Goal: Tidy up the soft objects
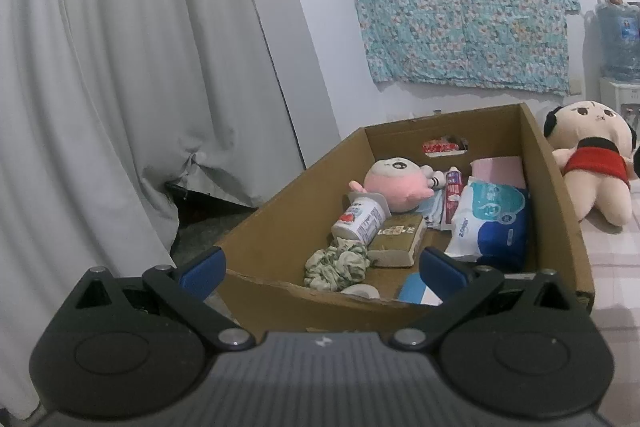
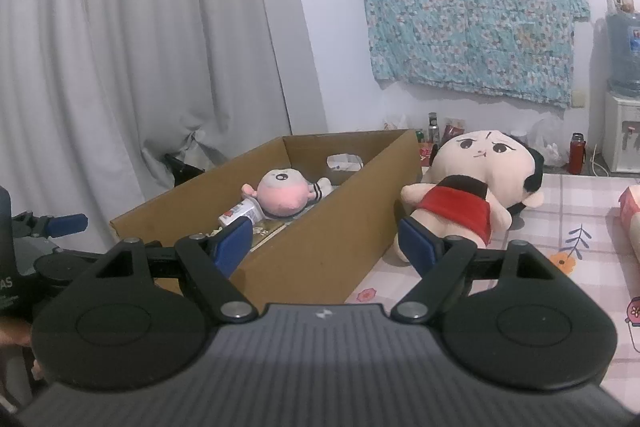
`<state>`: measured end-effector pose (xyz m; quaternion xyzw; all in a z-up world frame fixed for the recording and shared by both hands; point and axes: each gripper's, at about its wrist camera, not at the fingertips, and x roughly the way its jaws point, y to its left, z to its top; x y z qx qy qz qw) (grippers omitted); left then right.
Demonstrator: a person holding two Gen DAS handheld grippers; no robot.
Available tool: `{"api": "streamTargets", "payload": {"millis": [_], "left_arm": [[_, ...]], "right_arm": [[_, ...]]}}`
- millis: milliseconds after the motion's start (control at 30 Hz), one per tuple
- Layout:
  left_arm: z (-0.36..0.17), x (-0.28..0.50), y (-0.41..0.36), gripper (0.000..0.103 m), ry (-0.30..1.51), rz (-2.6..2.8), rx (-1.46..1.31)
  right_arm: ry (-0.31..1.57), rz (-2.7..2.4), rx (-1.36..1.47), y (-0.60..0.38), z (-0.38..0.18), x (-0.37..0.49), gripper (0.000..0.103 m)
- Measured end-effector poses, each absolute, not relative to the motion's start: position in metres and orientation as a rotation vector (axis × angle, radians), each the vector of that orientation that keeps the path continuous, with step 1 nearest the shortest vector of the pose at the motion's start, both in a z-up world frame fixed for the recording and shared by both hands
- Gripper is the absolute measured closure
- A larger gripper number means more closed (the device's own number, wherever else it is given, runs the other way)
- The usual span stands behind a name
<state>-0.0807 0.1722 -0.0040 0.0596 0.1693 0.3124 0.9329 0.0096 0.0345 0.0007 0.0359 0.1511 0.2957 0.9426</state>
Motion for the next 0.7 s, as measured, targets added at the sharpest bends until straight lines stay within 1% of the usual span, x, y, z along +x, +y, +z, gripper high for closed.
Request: {"api": "streamTargets", "payload": {"millis": [700], "left_arm": [[-0.0067, -0.0781, 0.1714, 0.0, 0.35, 0.639, 0.123]], "right_arm": [[0.309, 0.618, 0.056, 0.0344, 0.0008, 0.0063, 0.022]]}}
